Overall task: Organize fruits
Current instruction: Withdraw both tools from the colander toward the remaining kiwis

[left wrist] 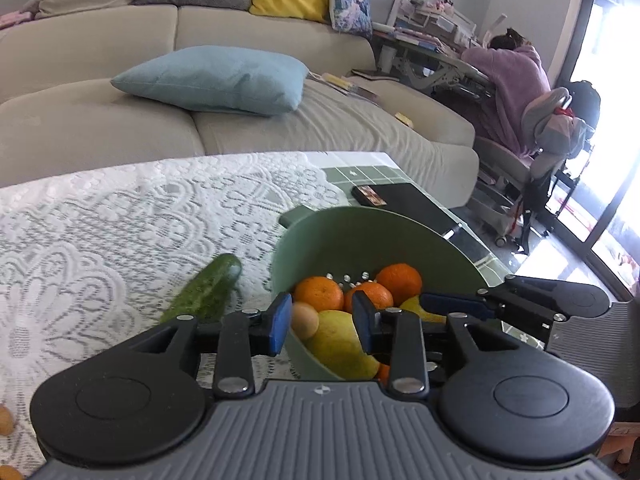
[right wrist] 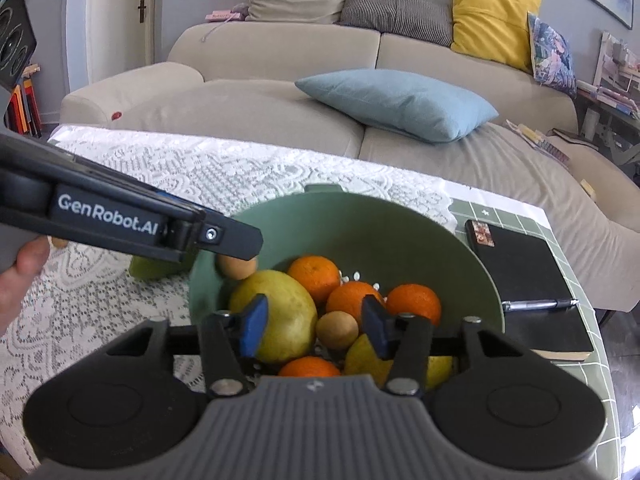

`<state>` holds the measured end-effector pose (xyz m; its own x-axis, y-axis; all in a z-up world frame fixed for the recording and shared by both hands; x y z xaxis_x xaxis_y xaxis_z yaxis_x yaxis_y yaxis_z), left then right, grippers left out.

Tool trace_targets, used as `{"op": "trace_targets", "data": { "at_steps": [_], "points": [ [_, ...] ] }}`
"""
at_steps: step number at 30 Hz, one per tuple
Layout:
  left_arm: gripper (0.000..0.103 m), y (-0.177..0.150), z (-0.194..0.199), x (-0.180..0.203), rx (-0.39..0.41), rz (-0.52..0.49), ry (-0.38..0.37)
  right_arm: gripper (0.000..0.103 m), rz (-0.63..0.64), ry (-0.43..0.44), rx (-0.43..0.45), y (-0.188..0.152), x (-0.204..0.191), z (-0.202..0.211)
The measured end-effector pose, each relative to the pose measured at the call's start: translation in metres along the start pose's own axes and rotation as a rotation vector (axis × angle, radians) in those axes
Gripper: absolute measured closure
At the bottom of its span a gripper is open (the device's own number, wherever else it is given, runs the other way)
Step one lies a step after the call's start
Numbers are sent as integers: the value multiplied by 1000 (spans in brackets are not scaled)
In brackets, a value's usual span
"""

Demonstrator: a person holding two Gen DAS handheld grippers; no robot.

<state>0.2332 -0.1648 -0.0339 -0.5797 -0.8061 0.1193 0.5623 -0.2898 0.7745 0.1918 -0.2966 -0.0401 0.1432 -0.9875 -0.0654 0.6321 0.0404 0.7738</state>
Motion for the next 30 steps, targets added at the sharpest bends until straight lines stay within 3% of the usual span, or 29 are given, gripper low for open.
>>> {"op": "trace_targets", "data": {
  "at_steps": [13,21,30],
  "points": [
    [60,-20,62,-27,41,-57,197,46,-16,105,131,11,-67,19],
    [59,-49,101,-69,31,-20,296,46,-37,224,90,4,-125,2],
    [59,-88,123,-128,15,89,345,46,-5,234,46,-5,-178,-27]
  ]
}}
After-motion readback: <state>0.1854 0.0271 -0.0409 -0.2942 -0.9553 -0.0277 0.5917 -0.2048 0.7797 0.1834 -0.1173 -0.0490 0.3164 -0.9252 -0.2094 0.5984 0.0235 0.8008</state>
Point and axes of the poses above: each gripper's, at about its wrist camera, not at the fingertips, and z roughly against the way its jaws point, x to its right, y to its top, the point moved 6 cm from there along -z, roughly the way its jaws point, and after that the axes turned 9 degrees about -z, right-handed, at the moved point
